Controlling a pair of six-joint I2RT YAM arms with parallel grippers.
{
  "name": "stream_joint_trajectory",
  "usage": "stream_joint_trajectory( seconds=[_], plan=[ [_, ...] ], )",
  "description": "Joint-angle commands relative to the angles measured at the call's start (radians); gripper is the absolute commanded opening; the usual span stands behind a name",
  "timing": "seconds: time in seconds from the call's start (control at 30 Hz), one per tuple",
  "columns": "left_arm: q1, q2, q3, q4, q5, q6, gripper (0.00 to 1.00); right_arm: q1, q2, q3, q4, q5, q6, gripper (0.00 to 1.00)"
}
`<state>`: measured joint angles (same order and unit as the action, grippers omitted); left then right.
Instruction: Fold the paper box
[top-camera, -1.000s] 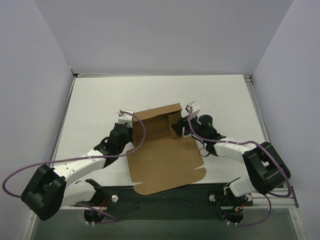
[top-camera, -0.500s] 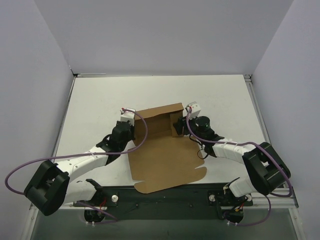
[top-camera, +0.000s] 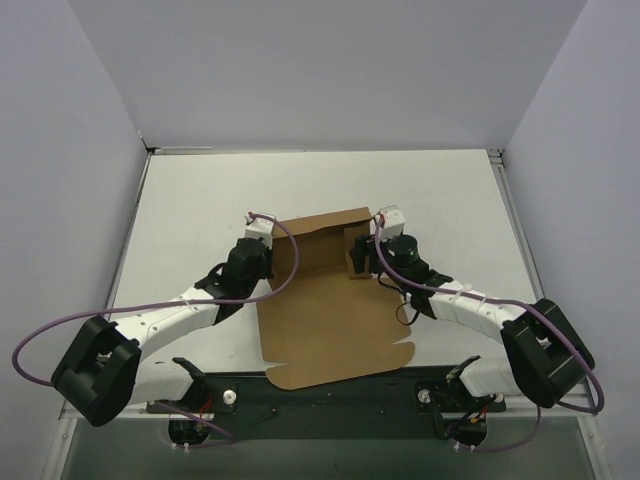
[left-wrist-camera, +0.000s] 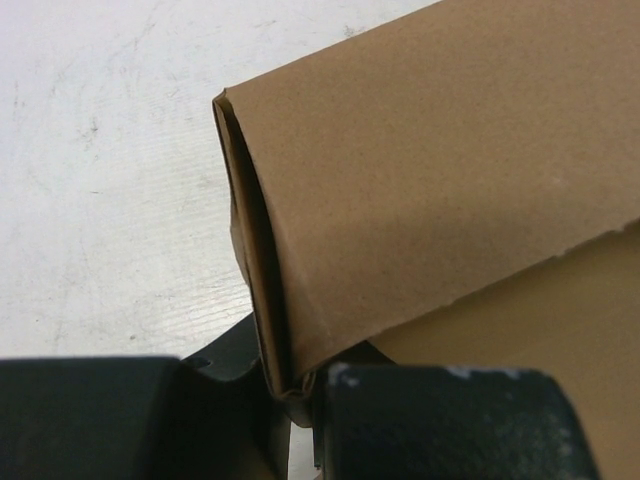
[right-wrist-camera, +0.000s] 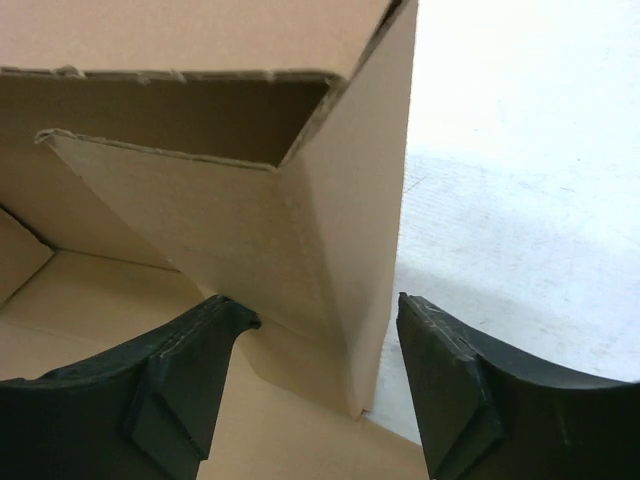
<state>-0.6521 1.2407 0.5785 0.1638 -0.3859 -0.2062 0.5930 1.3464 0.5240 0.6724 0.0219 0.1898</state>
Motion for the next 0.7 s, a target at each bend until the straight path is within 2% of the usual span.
stream_joint_trajectory(
  seconds=[0.0,0.27,0.33,0.43,0.67],
  plan=[
    [-0.008,-0.009,0.029,-0.078,0.263,0.01,0.0,-0.051,-0.084,0.047,-0.033,0.007,0.007,0.68],
    [-0.006,-0.03,0.023,-0.061,0.361,0.024,0.0,-0.193,-0.133,0.022,-0.007,-0.29,-0.019,0.72],
    [-0.004,-0.033,0.024,-0.064,0.366,0.028,0.0,-0.22,-0.136,0.047,-0.051,-0.387,-0.044,0.72],
    [-0.004,-0.035,0.035,-0.095,0.355,0.025,0.0,-0.233,-0.147,0.096,-0.152,-0.454,-0.088,0.73],
    [-0.003,-0.04,0.058,-0.122,0.355,0.028,0.0,-0.207,-0.179,0.116,-0.252,-0.375,-0.118,0.79]
  ],
)
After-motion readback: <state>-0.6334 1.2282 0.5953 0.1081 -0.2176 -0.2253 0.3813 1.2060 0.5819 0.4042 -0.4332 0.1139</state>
